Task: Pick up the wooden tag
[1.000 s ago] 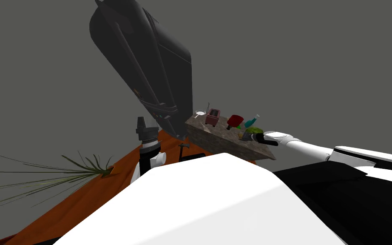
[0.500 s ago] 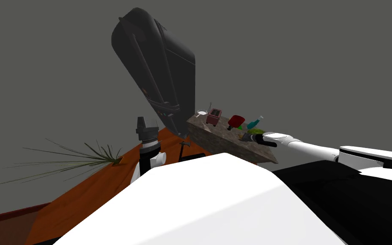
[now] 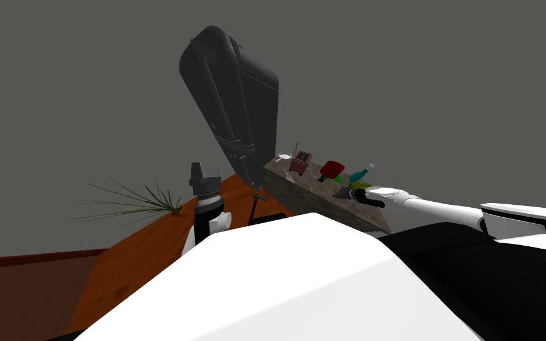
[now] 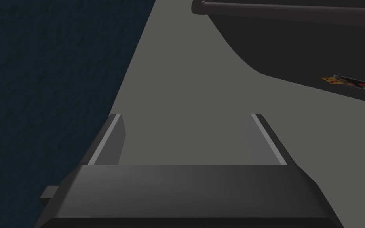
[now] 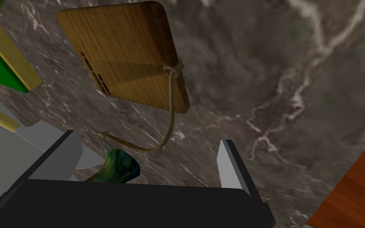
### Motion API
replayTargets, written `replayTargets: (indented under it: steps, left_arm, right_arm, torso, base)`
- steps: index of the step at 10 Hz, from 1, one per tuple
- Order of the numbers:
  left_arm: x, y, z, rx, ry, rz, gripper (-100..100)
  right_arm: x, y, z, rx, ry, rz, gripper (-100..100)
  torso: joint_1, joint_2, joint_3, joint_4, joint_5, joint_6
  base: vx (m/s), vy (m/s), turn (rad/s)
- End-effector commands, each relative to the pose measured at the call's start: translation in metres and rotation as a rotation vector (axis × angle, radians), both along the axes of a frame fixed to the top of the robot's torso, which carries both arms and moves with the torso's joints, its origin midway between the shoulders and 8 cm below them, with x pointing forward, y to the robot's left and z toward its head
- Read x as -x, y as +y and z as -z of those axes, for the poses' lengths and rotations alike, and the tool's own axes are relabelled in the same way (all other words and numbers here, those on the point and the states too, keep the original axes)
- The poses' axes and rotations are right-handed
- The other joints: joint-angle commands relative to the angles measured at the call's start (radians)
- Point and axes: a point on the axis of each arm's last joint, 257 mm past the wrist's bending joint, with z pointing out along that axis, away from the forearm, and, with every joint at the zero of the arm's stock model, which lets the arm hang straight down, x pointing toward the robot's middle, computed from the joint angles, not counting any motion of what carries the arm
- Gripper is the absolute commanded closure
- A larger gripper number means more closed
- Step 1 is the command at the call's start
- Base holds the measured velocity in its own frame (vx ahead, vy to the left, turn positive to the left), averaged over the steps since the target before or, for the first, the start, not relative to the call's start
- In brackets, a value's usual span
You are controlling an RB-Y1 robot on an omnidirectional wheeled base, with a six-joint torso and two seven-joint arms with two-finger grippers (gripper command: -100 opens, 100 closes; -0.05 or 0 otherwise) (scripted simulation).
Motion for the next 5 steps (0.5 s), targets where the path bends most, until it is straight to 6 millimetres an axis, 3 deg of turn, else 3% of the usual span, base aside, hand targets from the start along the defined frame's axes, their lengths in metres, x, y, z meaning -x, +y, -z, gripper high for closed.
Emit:
replayTargets:
  steps: [1,4,5]
  left_arm:
    - [0.0,0.0,0.0,0.0,0.0,0.0,0]
    - [0.0,0.0,0.0,0.0,0.0,0.0,0]
    - [0.0,0.0,0.0,0.0,0.0,0.0,0]
  right_arm:
    - [0.002,-0.002,0.0,0.008,-0.004,0.025,-100]
    - [0.022,0.003,0.008,-0.012,0.017,0.095,-100]
    - [0.02,-0.001,0.006,0.004,0.008,0.102,-100]
  torso:
    - [0.0,0.0,0.0,0.0,0.0,0.0]
    - [-0.001,-0.001,0.0,0.0,0.0,0.001]
    - [0.0,0.0,0.0,0.0,-0.001,0.0]
  base:
    - [-0.068,-0.036,0.106]
    - [-0.083,-0.045,0.162]
    - [-0.07,-0.031,0.116]
